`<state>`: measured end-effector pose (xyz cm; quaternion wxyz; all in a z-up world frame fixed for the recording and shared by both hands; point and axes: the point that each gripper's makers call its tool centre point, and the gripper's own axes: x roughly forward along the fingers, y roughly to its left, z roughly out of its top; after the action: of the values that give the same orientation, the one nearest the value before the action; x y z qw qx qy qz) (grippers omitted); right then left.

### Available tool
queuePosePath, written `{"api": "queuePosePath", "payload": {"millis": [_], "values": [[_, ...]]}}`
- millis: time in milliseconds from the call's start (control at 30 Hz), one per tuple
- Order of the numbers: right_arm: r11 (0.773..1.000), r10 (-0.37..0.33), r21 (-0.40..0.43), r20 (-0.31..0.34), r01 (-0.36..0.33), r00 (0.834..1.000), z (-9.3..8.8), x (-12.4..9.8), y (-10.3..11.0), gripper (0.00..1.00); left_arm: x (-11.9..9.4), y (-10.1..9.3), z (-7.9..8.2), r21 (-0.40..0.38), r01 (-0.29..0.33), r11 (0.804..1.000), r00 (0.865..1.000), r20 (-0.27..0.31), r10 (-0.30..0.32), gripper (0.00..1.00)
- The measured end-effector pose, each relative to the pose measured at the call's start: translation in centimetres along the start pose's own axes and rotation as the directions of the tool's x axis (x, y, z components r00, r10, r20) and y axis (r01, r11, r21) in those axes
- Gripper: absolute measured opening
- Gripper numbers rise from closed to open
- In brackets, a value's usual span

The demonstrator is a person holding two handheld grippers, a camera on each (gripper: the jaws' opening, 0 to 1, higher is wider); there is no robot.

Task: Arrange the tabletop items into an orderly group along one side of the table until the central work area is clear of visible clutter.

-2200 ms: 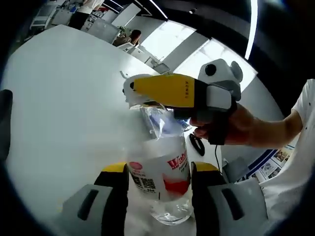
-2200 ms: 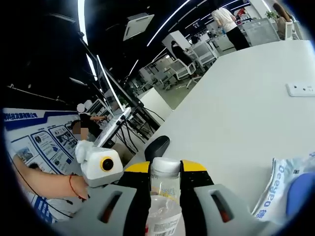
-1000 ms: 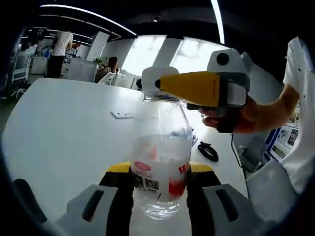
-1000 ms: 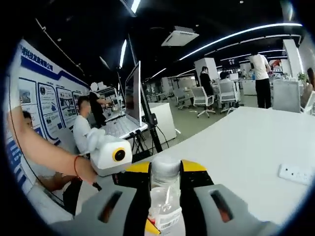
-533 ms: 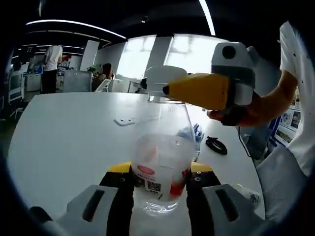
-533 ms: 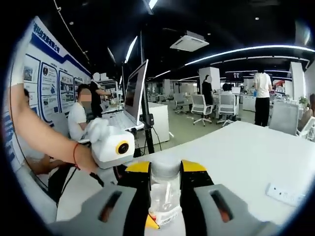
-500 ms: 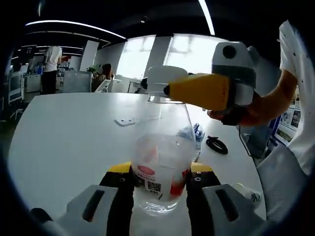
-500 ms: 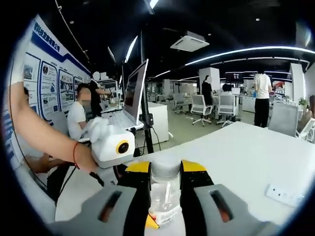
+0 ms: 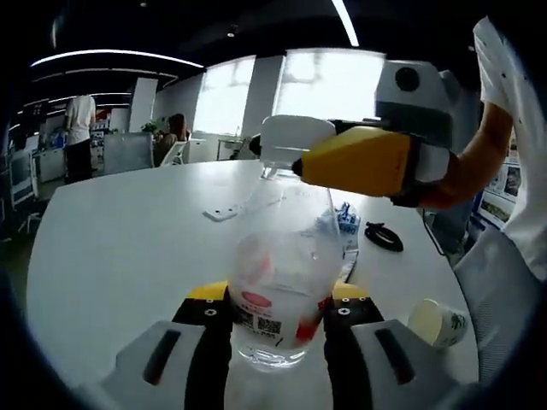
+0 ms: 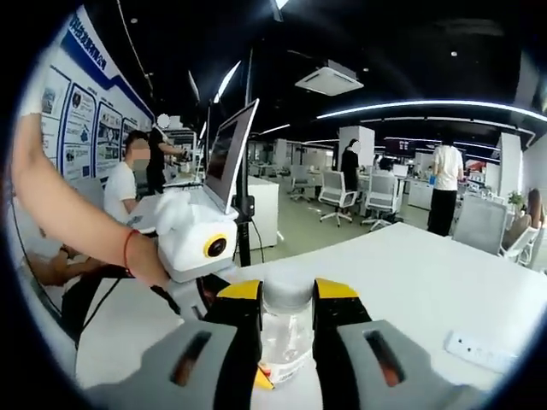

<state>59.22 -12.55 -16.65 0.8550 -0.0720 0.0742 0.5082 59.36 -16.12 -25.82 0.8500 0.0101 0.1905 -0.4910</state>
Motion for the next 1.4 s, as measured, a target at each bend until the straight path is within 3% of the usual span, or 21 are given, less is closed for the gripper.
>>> {"api": "queuePosePath", "payload": {"millis": [867,1400], "values": [[0.995,-0.098,-0.026,-0.042,0.097,0.994,-1.7,-0.2,-0.6,0.19,1.1,0.1,-1.0,0.05,0.048,0.998,0.997,-0.064,-0.045,0.41],[0.992,-0.112,-0.06,-0.055,0.108,0.992,-1.7,-0.3,-0.2,0.21,1.0,-0.1,-0.5,0.019,0.036,0.999,0.998,-0.05,-0.035,0.45]]}}
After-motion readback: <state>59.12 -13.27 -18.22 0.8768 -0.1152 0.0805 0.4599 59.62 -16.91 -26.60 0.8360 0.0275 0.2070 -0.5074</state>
